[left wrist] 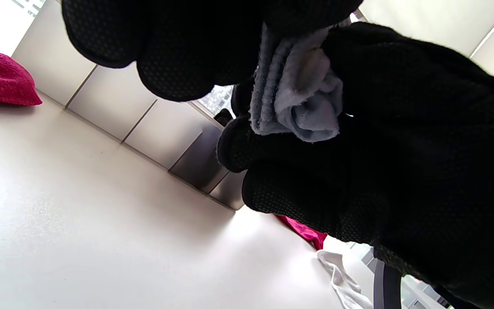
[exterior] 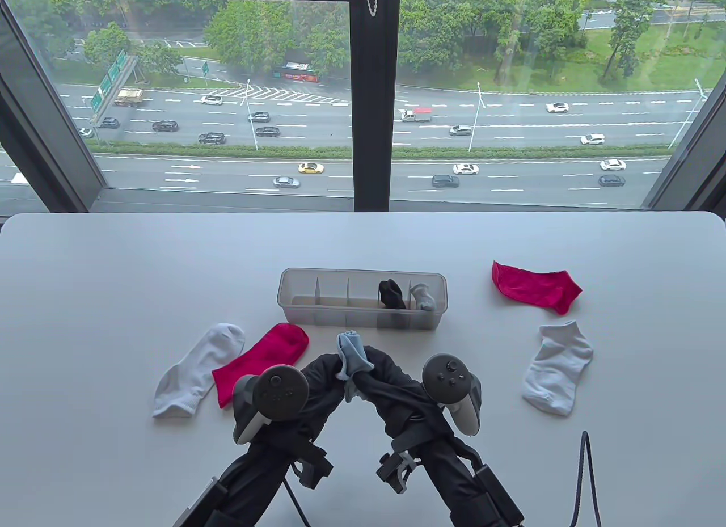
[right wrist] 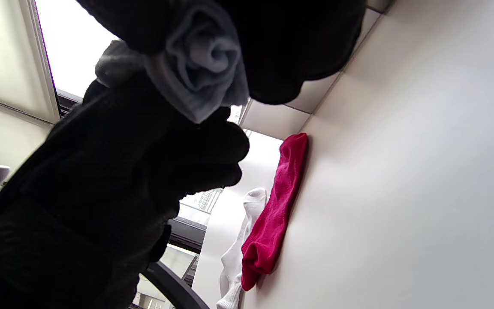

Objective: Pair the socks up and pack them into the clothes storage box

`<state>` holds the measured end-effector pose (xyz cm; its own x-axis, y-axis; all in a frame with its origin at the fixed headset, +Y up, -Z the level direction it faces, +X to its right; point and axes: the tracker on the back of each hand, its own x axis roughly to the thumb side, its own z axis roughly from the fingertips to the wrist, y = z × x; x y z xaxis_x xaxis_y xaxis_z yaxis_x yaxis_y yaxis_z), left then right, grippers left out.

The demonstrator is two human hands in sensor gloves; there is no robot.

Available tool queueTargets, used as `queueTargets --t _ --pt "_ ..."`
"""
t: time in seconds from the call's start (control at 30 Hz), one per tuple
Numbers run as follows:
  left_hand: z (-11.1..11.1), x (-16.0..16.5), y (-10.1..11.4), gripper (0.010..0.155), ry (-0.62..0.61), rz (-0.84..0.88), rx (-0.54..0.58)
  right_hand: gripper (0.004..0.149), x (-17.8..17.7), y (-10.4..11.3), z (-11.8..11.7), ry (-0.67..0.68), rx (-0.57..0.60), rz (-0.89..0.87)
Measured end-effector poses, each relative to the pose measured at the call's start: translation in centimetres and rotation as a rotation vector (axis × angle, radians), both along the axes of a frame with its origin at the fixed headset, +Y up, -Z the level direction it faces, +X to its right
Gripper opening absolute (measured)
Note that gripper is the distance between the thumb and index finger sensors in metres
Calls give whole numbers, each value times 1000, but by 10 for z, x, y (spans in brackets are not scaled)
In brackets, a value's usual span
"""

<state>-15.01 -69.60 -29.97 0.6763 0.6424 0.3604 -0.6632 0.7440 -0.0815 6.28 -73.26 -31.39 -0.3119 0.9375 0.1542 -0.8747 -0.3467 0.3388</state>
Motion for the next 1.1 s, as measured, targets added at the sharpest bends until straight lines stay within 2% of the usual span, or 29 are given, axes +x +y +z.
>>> queueTargets --t 0.13,0.23,0.3,0.37,0.4,0.47,0.53,0.57,0.67,0.77,0.9,1.0,1.1 --pt "4 3 4 42 -45 18 38 59 1 1 -2 -51 31 94" --pt "7 11 4 41 -81 -76 71 58 4 0 -1 -77 47 140" --pt "6 13 3 41 -79 -95 53 58 3 1 1 -99 95 186" --pt "4 11 2 39 -77 -108 13 58 -2 5 0 5 137 250" --pt "3 9 1 39 -74 -102 1 60 -4 7 -1 110 134 276" --pt "-1 4 0 38 -80 -78 -44 78 -10 8 0 269 73 276" --pt "-4 3 -2 38 -140 -65 -120 93 -15 7 4 251 90 325" --pt "-4 4 -4 38 -172 -34 -140 93 -17 7 5 190 143 372" --pt "-6 5 -4 37 -203 -17 -175 88 -16 6 5 137 225 450" --pt "-6 6 -2 38 -197 -69 -199 77 -11 1 0 146 148 387" --pt "-3 5 -1 42 -76 -184 -88 56 -4 -6 -4 57 52 235" --pt "-7 -2 -1 42 50 -194 -45 53 -2 -3 -3 59 27 163" --pt "-14 -15 -7 43 134 -165 -59 51 -7 1 -2 95 19 142"
